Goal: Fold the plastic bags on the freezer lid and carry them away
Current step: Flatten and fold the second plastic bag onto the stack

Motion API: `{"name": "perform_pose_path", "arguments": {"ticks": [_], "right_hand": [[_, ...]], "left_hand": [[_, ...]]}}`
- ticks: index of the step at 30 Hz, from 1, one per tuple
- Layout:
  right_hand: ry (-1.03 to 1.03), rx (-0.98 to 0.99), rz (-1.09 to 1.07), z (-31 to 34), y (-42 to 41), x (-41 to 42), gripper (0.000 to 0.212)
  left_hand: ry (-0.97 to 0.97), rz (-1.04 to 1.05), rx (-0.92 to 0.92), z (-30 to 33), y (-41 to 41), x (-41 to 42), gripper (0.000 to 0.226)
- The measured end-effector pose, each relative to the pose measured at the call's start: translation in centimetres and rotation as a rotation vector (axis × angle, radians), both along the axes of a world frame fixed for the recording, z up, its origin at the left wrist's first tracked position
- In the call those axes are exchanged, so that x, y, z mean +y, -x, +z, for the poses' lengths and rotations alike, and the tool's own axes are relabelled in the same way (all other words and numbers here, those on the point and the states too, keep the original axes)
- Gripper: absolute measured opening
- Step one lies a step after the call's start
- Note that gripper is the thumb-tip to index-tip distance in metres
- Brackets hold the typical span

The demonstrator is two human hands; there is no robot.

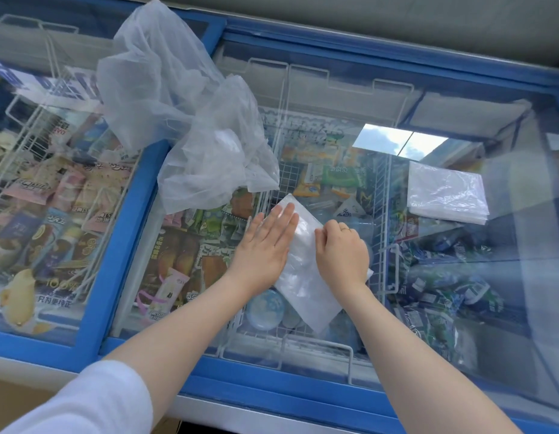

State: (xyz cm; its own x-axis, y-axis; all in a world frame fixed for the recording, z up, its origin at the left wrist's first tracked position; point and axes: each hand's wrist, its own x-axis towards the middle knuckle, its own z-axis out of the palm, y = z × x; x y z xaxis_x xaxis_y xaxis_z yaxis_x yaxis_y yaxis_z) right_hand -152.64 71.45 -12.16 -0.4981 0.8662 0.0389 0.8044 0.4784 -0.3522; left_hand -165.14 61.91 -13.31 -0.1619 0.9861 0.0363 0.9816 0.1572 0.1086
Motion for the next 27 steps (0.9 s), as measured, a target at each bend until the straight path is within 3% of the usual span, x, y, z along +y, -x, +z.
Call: {"name": "perform_pose_path", "arguments": {"ticks": [6,10,12,17,20,22,24,27], "right_hand": [[-0.191,-0.143,-0.015,-0.2,0.1,-0.2,0.028],[-0.271,-0.140,-0.051,-1.5,-2.4,-2.3,0.045],[-0.239,-0.158,-0.019,-1.9,-3.3,-4.4,0.053],[-0.034,-0.215,-0.113,-2.2,-3.8,-7.5,0.072],[-0.004,-0.283,-0.109,-2.2,-3.9,-7.6,0.088],[0.007,-0.309,-0.104,-2.1,-3.8,-7.5,0.099],[0.025,-0.327,-0.107,-2.0,-3.7,-7.5,0.107],[0.028,-0.353,-0.129,-1.8,-3.6,-7.7,0.114]], "left_hand": [[0.210,-0.272,-0.099,1.7,2.3,2.1,0.066],[0.036,-0.297,-0.097,1.7,2.6,2.8,0.051],[0.044,-0.307,-0.056,1.5,2.1,3.1,0.061],[0.169,-0.295,-0.171,0.8,1.8,2.9,0.112],[0.292,-0.220,-0.204,1.4,1.5,3.2,0.121],[0.321,-0.201,-0.174,1.8,0.9,3.4,0.115],[0.187,-0.331,-0.083,1.4,0.4,3.1,0.094],[0.169,-0.526,-0.063,0.8,0.8,2.5,0.067]]}}
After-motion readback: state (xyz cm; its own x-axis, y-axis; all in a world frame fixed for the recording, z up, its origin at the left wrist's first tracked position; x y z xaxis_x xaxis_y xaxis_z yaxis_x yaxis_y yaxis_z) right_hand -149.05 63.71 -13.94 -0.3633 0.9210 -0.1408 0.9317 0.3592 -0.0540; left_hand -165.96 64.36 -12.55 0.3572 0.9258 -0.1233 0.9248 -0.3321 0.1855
